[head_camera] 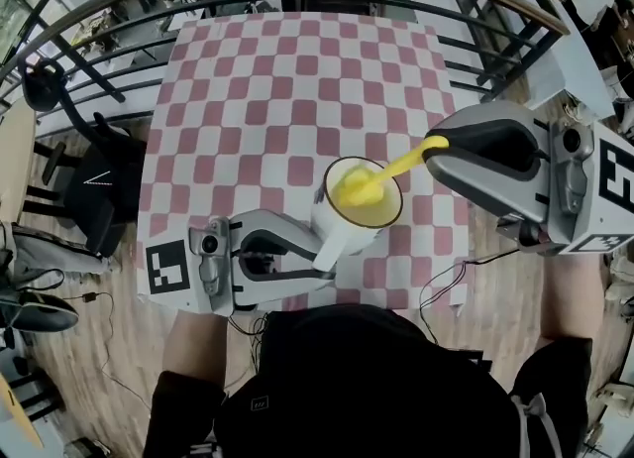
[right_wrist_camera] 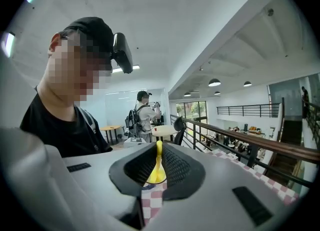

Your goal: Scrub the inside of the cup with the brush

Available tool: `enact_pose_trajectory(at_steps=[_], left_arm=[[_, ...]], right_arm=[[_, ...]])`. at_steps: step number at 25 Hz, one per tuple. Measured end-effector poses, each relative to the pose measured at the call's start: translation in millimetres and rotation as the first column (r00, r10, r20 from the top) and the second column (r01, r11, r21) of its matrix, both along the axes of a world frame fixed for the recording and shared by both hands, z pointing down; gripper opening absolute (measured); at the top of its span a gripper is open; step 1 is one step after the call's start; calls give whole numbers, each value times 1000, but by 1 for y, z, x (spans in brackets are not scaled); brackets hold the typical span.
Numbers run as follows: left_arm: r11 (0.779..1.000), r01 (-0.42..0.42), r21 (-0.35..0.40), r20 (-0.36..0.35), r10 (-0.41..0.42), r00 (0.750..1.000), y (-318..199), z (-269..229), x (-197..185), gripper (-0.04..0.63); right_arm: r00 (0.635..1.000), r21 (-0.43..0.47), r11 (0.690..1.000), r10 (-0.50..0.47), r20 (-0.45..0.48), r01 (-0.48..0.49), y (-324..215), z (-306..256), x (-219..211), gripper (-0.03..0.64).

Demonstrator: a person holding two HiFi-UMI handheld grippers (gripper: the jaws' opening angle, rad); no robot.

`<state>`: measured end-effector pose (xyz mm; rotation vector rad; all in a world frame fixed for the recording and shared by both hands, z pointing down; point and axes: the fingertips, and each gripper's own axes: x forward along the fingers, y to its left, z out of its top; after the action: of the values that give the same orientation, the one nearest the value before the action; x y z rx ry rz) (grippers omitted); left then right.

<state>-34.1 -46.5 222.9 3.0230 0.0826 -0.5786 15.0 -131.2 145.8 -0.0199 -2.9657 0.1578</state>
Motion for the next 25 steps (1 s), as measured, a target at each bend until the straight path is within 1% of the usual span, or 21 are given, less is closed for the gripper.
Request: enact_pose_trajectory(at_steps=[6,10,12,14,17,19,21,25], left_arm=[[1000,-11,-7,26,11,1000,21,3,-2,40],[999,-14,-32,9,15,1000,23,2,-1,40],[999,-22,-35,-5,22,1000,23,-3,0,40],[999,-36,-28,-19,35,999,26,-9,3,40],[998,-59,-4,-31,59,998,34,-15,9,40],[998,-69,11,-32,69,997,41,-16,12,40],[997,-72,17,-29,73,997,45,-16,12,40],[998,-64,7,-19,64,998,47,-12,12,40]], right_arm=[[997,-60,996,-70,-25,68,24,4,1,44],[993,-97,989,-115,-37,111,39,6,3,44],[991,-110,985,-134,-22,131,45,5,1,44],[989,-116,982,-148,27,150,51,3,-5,44],[979,-124,981,-129,160,149,53,-6,-15,43],[967,-128,985,-83,241,117,48,-14,-18,43],[955,-130,989,-31,296,73,39,-26,-14,43],[934,-116,993,38,355,4,23,-43,3,43]])
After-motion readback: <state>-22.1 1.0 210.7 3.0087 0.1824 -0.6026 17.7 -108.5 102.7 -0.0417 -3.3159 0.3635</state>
